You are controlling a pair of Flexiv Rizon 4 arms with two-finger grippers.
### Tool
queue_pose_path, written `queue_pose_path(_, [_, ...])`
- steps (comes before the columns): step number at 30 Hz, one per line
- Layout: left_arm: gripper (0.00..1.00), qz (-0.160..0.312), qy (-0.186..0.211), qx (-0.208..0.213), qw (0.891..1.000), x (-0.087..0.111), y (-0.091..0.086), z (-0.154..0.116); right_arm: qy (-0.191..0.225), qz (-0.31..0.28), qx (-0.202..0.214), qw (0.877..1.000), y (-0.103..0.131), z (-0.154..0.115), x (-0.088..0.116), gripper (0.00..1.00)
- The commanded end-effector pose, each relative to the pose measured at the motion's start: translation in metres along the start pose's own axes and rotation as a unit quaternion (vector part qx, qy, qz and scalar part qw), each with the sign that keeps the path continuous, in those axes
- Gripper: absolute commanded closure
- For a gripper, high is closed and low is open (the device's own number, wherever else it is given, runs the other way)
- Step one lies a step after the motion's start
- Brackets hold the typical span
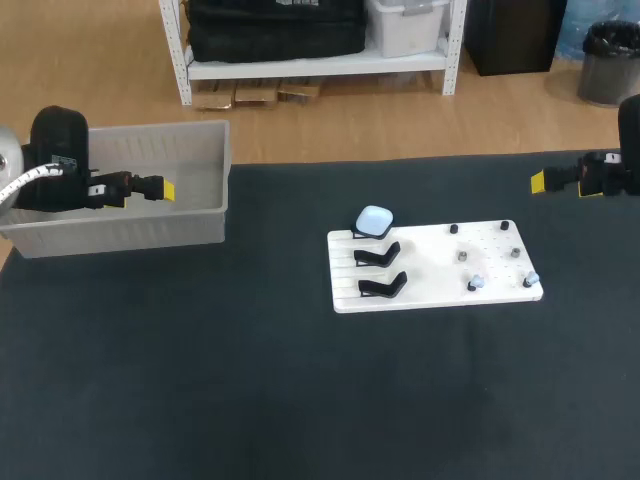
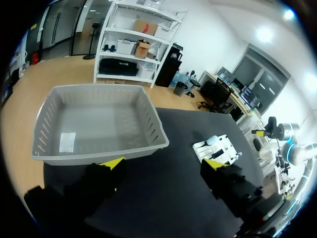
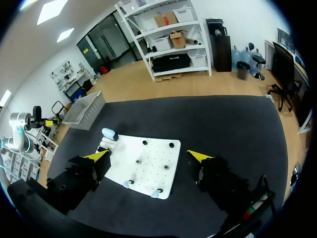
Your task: Pick up each earbud case from the left stands, insert the matching earbuds, close the lid, and place the case in the box.
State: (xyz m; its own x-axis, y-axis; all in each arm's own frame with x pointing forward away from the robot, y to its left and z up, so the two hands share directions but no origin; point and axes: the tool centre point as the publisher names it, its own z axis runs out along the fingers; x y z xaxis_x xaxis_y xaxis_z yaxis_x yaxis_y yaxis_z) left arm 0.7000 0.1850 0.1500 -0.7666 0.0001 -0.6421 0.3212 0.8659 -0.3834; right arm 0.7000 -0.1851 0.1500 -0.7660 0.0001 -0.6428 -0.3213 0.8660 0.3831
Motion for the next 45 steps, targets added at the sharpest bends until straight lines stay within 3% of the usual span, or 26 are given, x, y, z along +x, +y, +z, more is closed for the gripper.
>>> queue_pose_path(1, [0.00,0.000,0.000,0.000,1.000,0.000,0.000,0.000,0.000,0.000,0.000,1.000,0.000,0.000,0.000,0.00])
queue_pose_path(18, [0.00,0.000,0.000,0.000,1.000,0.000,0.000,0.000,0.000,0.000,0.000,1.000,0.000,0.000,0.000,0.00])
queue_pose_path(23, [0.00,0.027,0.001,0.014,1.000,-0.002,-0.005,0.001,0.000,0.000,0.000,1.000,0.000,0.000,0.000,0.00])
queue_pose_path(27, [0.00,0.081,-0.016,0.044,0.996,-0.013,-0.016,0.003,0.000,0.000,0.000,1.000,0.000,0.000,0.000,0.00])
queue_pose_path(35, [0.00,0.214,-0.025,0.119,0.969,-0.035,-0.046,0.025,0.000,0.000,0.000,1.000,0.000,0.000,0.000,0.00])
queue_pose_path(45, [0.00,0.308,-0.012,0.182,0.934,-0.045,-0.072,0.054,0.000,0.000,0.000,1.000,0.000,0.000,0.000,0.00])
